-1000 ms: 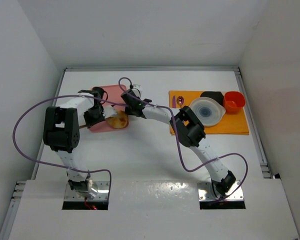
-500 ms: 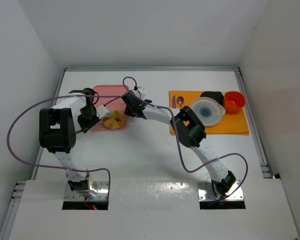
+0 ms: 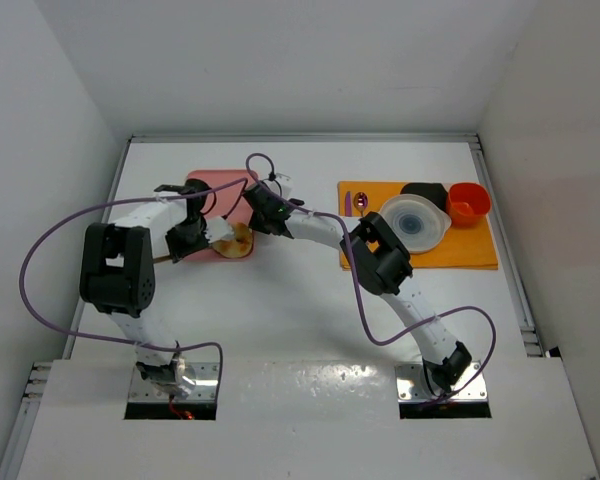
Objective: Place the bread
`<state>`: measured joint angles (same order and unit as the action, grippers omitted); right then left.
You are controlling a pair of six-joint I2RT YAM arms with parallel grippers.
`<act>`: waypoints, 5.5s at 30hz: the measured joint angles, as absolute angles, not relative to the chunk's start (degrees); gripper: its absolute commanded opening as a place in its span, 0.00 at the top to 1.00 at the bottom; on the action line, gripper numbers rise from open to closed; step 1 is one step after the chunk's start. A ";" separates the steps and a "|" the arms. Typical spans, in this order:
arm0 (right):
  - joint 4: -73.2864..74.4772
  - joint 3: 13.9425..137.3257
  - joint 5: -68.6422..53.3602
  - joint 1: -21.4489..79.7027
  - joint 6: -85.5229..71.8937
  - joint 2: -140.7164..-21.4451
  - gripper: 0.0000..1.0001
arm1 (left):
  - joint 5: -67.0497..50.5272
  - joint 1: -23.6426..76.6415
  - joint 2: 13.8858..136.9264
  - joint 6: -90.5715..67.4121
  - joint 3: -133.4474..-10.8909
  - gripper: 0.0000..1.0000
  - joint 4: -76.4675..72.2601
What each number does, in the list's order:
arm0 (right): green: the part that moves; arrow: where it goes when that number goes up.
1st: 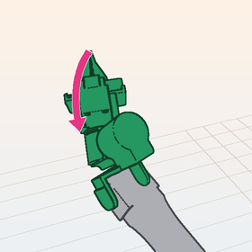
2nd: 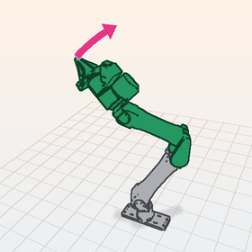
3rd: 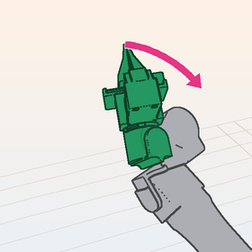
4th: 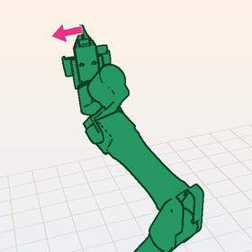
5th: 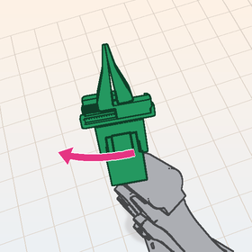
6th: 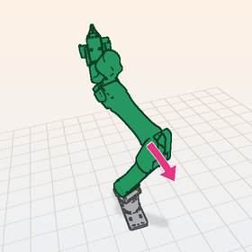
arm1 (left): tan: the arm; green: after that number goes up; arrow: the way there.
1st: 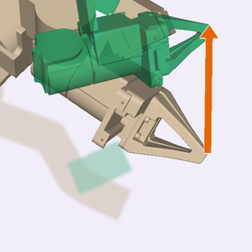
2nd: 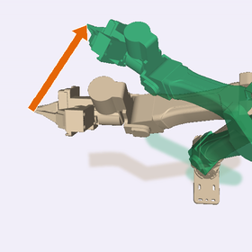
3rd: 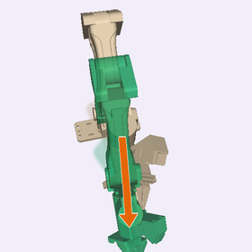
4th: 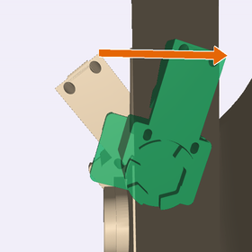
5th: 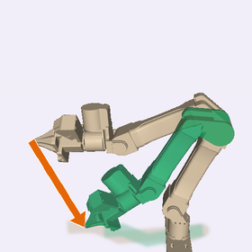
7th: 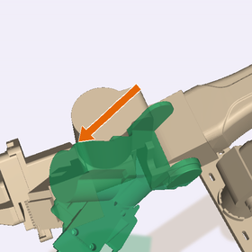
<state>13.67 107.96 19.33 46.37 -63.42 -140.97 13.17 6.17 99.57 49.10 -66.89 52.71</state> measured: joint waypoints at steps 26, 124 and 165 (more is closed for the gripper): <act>11.62 107.04 18.55 46.54 -66.30 -140.77 1.00 | 0.95 -0.43 100.36 43.44 -68.31 1.00 51.77; -11.51 69.34 11.99 30.13 -48.90 -114.69 0.51 | -6.26 -1.06 101.38 33.47 -62.59 1.00 32.82; 29.39 40.56 5.04 -6.28 -28.01 -59.44 0.48 | -8.32 30.63 122.76 19.66 -114.08 1.00 47.22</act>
